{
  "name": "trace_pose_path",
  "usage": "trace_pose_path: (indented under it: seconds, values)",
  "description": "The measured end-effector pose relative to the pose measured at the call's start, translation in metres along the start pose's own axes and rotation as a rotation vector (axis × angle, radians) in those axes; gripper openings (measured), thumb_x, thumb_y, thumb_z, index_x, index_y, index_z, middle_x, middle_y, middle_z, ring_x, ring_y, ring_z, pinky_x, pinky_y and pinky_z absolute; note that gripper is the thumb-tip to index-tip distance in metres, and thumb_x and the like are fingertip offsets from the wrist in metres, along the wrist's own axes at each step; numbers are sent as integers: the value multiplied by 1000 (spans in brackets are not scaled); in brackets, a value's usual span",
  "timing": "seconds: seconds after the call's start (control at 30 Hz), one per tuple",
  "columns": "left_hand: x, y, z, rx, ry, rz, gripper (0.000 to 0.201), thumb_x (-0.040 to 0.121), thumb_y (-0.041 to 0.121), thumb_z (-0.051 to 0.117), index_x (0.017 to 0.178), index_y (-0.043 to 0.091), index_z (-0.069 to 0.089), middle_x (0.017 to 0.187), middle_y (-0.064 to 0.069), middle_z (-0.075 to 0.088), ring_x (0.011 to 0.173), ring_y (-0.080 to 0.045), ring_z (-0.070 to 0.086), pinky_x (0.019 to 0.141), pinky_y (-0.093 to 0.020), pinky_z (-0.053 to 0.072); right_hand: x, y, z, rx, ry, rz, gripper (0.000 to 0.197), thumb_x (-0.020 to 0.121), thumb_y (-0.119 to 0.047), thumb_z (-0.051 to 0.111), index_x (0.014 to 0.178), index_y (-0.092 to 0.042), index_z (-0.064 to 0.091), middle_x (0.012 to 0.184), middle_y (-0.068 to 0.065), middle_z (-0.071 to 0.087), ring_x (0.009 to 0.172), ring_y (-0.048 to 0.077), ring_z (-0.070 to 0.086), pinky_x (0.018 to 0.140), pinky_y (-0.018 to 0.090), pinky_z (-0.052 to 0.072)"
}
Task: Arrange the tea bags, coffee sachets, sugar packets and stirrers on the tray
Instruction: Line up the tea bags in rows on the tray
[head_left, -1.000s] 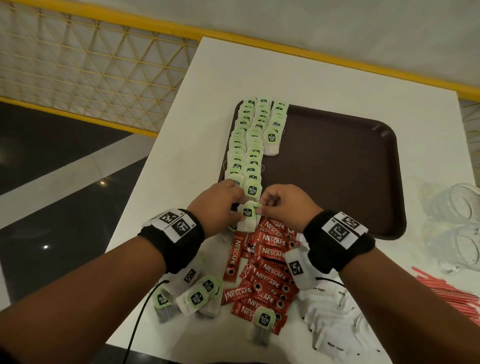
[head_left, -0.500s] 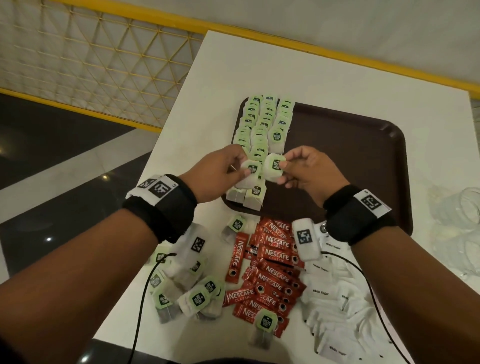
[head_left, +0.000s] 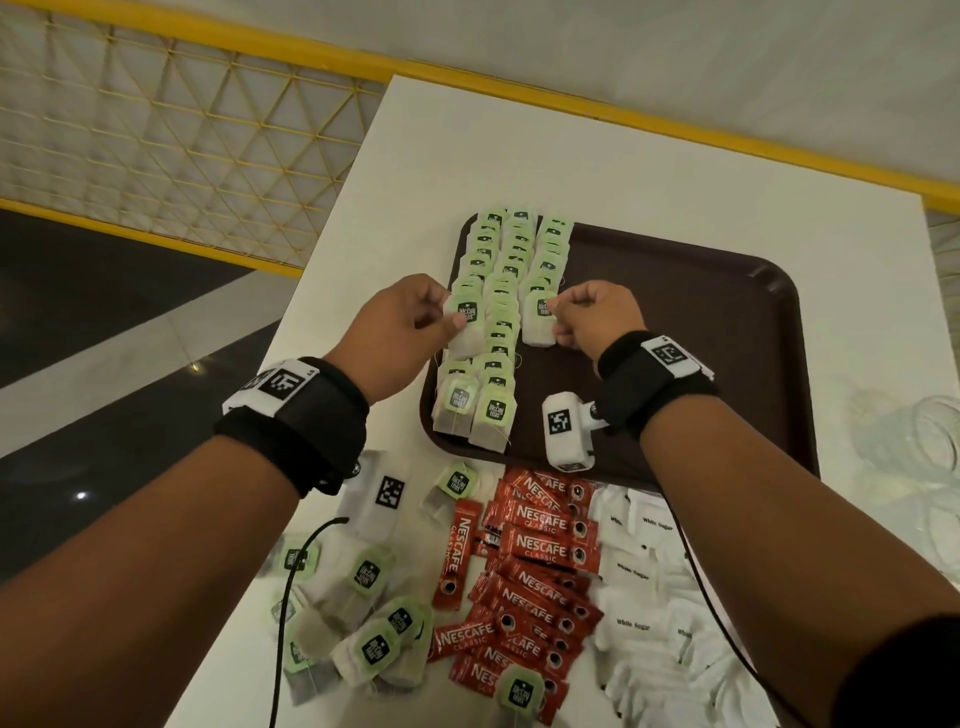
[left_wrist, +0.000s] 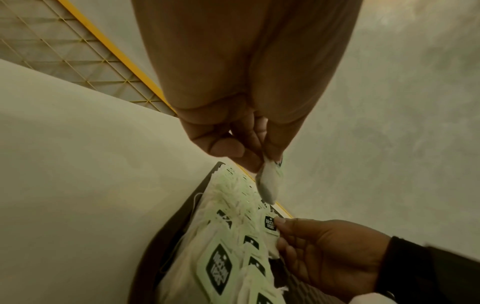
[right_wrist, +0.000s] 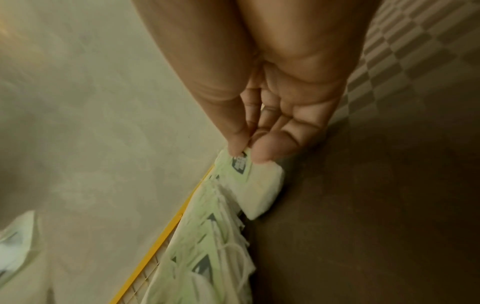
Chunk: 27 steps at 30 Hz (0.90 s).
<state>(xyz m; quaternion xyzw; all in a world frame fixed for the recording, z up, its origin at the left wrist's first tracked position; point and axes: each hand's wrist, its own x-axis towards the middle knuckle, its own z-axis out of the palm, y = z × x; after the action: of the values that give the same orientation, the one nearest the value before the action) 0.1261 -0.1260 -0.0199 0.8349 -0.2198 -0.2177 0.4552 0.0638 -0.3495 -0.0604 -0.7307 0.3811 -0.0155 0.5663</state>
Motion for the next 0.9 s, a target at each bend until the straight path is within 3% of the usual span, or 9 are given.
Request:
trace_pose_path:
  seconds: [0.1,0.23,0.33,0.43,0.53,0.6,0.67,0.77,0.9]
  values:
    - [1,0,2,-35,-30,-24,22,94,24,64,100,5,55,83,-18,70,74,-31,63,73,-43,53,2,1,4,32,5,26,9,90,-9,67,94,-4,61,89,14,70,58,14,62,66,31,60]
    - [3,0,6,-114,-82,-53,19,96,20,62,108,5,59,97,-16,73,91,-35,67,72,-38,57,2,0,3,-27,66,18,10,88,-15,68,87,-13,58,83,10,71,63,19,66,75,44,61]
    - [4,1,9,-114,-70,-39,22,94,21,64,107,4,61,100,-21,68,87,-32,68,72,-36,60,-16,-9,-4,-195,93,-132,9,90,-28,65,85,-22,61,89,2,68,74,15,64,73,36,58]
    - [6,6,14,-123,-49,-10,18,92,20,67,102,5,64,97,-20,67,74,-13,66,67,-26,58,-49,-22,-6,-117,-221,-184,17,93,-31,63,101,-16,68,95,0,67,69,7,58,61,22,51]
    - [9,8,18,-123,-54,-5,21,90,23,70,102,7,64,94,-19,66,77,-19,65,71,-36,59,-66,-21,1,-96,-355,-232,23,91,-20,66,106,-3,66,85,7,66,63,5,58,56,16,50]
    - [8,11,20,-118,-58,-8,20,89,24,71,102,10,64,94,-14,65,77,-20,64,74,-41,59,-65,-14,4,-42,-302,-225,22,90,-13,67,101,6,63,76,9,63,58,7,59,55,17,51]
    - [7,14,22,-103,-42,6,19,91,24,69,107,15,65,98,-5,66,80,-15,63,76,-38,57,-59,-5,4,-6,-226,-158,22,90,-12,67,104,5,62,77,10,64,57,7,59,53,17,50]
    - [2,14,17,-62,-8,-1,19,94,29,64,110,20,64,103,0,66,88,-15,64,77,-31,54,-46,7,0,-30,-100,-57,21,93,-13,64,108,0,61,87,11,66,57,6,57,50,16,47]
    - [-11,7,9,-18,-14,-11,17,95,29,61,107,17,66,97,-1,68,86,-13,63,78,-28,51,-31,14,-1,-156,-53,7,9,97,-16,57,105,-13,56,80,3,62,58,10,57,55,22,50]
